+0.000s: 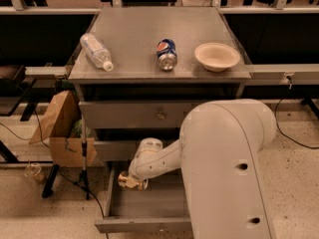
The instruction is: Place orange can into bottom drawer
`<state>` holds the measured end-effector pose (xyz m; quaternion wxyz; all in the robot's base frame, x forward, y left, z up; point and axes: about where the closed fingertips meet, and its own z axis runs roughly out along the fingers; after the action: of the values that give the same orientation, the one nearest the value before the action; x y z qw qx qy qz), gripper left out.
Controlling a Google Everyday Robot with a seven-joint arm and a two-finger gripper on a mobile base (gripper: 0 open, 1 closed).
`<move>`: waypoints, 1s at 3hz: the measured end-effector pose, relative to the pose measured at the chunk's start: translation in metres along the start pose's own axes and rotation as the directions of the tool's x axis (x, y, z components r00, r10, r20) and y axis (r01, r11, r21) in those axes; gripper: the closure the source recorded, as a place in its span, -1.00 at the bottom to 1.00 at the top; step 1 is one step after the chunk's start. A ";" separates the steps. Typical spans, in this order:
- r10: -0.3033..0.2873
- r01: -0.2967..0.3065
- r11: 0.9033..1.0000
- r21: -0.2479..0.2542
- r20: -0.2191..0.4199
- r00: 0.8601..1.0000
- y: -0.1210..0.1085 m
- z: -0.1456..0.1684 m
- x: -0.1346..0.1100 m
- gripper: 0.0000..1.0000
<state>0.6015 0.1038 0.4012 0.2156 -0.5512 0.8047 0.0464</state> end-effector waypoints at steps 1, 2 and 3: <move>-0.005 0.005 1.000 -0.005 0.010 1.000 0.001 -0.001 0.001 1.00; -0.016 0.018 0.999 -0.045 0.049 0.999 0.007 0.012 0.006 1.00; 0.043 -0.023 0.990 -0.139 0.145 0.989 0.030 0.057 0.020 1.00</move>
Offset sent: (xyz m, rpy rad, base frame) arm 0.0231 -0.0116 -0.0432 0.2233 0.0935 0.1801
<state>0.5850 0.1165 0.3369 0.2355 -0.5463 0.7906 0.1455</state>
